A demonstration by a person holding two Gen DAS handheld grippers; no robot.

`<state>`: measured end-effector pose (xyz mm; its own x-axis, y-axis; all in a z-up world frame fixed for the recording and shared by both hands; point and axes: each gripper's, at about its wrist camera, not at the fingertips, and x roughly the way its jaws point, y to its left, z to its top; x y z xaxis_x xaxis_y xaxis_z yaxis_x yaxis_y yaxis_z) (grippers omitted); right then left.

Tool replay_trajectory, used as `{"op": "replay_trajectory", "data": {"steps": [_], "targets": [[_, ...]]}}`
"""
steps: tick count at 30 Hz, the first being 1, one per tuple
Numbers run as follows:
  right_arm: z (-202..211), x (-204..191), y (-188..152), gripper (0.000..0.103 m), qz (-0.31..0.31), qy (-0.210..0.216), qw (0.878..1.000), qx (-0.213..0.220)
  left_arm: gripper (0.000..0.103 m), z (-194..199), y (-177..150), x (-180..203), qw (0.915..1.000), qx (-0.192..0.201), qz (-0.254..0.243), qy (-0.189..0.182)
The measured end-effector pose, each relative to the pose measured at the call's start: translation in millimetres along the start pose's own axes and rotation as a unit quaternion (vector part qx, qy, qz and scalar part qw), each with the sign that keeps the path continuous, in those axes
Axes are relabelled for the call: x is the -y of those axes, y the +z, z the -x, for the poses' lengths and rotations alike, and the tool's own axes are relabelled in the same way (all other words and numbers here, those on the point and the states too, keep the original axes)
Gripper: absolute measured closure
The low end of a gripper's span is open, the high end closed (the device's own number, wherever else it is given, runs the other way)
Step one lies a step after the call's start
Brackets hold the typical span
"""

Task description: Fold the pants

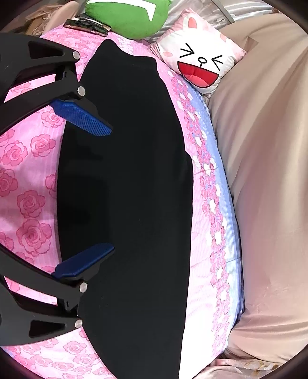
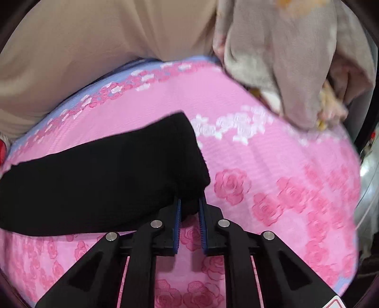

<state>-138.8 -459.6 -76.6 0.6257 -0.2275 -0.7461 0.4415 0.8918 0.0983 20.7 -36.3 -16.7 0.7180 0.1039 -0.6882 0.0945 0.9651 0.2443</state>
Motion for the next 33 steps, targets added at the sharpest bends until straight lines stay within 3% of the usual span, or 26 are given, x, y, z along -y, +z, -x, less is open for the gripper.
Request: {"op": "replay_trajectory", "data": {"steps": [5, 8, 10, 12, 16, 17, 19, 21, 23, 25, 28, 33], "targets": [[-16, 19, -5, 0.084, -0.034, 0.028, 0.999, -0.030, 0.012, -5, -1, -4, 0.9999, -0.003, -0.005, 0.012], [6, 24, -8, 0.064, -0.062, 0.040, 0.997, -0.011, 0.012, -9, -3, -9, 0.9999, -0.009, 0.001, 0.010], [19, 28, -9, 0.038, -0.086, 0.070, 0.994, 0.011, 0.012, -10, -4, -11, 0.9999, -0.010, 0.004, 0.008], [19, 31, -7, 0.033, -0.106, 0.104, 0.989, 0.011, 0.012, -11, -6, -13, 0.9999, -0.012, 0.007, 0.004], [-12, 28, -1, 0.033, -0.134, 0.095, 0.986, -0.033, 0.012, -10, -8, -19, 0.9997, -0.014, 0.018, -0.007], [-17, 24, 0, 0.040, -0.132, 0.086, 0.987, -0.029, 0.012, -9, -9, -21, 0.9997, -0.013, 0.021, -0.008], [-22, 14, 2, 0.084, -0.125, 0.072, 0.989, -0.034, 0.012, -8, -11, -26, 0.9996, -0.012, 0.024, -0.012], [-18, 0, 4, 0.086, -0.139, 0.099, 0.985, -0.028, 0.012, -8, -12, -32, 0.9995, -0.010, 0.026, -0.014], [2, -31, 10, 0.086, -0.105, 0.085, 0.991, -0.003, 0.012, -10, -12, -38, 0.9993, -0.011, 0.032, -0.016], [25, -63, 16, 0.086, -0.082, 0.112, 0.990, 0.018, 0.012, -11, -14, -45, 0.9988, -0.011, 0.042, -0.024], [58, -140, 26, 0.086, -0.020, 0.157, 0.987, 0.040, 0.012, -11, -15, -56, 0.9978, -0.010, 0.056, -0.034], [68, -294, 17, 0.086, 0.088, 0.247, 0.965, 0.013, 0.012, -6, -22, -82, 0.9965, -0.002, 0.073, -0.040]]}}
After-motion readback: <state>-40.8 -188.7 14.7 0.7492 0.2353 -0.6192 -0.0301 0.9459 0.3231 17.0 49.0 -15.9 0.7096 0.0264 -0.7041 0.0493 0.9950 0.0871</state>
